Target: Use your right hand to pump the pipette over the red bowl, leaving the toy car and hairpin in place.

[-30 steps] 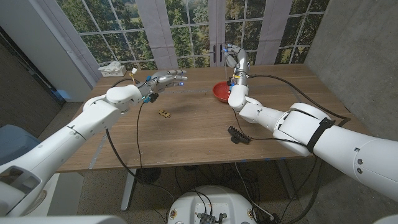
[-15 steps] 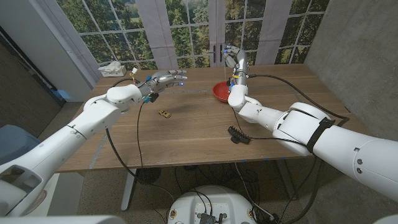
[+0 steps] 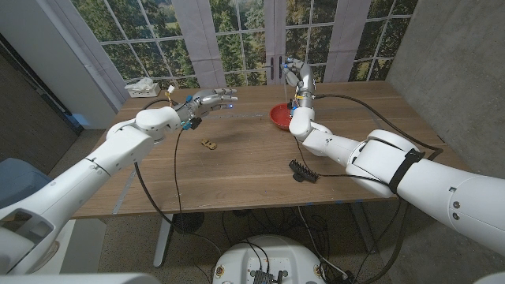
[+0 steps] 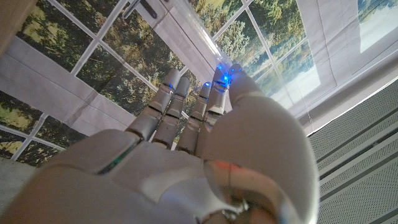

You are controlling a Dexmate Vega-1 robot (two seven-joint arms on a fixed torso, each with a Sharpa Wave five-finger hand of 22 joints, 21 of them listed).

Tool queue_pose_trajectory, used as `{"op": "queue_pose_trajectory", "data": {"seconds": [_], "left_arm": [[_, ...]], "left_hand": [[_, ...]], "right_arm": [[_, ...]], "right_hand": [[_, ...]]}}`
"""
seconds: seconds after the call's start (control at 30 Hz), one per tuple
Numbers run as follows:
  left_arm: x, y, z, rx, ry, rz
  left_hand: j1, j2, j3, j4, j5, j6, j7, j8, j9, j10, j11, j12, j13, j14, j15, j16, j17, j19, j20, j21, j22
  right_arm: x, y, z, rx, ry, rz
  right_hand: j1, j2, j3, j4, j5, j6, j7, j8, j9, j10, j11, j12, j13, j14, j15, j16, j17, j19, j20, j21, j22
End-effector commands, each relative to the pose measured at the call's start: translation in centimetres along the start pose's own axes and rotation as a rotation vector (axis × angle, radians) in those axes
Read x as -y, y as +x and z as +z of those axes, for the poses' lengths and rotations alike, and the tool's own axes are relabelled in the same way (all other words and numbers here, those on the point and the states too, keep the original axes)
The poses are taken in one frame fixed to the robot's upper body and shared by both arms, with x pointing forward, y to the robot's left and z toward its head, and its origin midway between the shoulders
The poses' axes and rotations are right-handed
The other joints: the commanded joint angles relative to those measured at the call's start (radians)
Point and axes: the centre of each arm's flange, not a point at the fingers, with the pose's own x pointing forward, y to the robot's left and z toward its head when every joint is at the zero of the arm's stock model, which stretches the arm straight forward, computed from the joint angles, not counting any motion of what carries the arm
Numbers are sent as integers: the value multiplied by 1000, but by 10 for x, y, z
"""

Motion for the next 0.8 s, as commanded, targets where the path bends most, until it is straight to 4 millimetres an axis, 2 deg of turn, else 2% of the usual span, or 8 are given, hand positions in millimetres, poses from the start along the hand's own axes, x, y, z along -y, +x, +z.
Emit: {"op": "queue_pose_trajectory", "data": {"seconds": [0.03,0.47,0.8], "left_arm": [[1,-3,2,2,3,3],[2,-11,4,6,9,8],[2,-18,5,10,13,12]], "left_hand": [[-7,0,4,-7,-4,7,1,2,2,-2,-2,10,2,-4,1,8,1,-5,4,8,3],[-11,0,4,-6,-5,8,1,2,2,-1,-2,11,2,-4,0,9,2,-6,2,9,3],[-12,1,5,-6,-6,8,1,2,2,-2,-2,10,1,-4,1,9,2,-6,3,9,3]], "right_arm": [[0,-4,3,34,-28,-13],[-1,-10,8,72,-35,-43],[-1,-16,13,106,-23,-67]], "right_hand": [[17,-7,14,-2,13,16,14,13,7,9,-10,-3,3,9,-170,-12,-6,-4,-21,10,-2],[16,-19,25,-1,27,19,15,17,11,15,-4,-4,3,13,-170,-30,-20,-13,-26,13,-5],[16,-25,24,-1,32,18,22,16,11,22,-6,-2,4,13,-174,-30,-19,-19,-29,15,-6]]}}
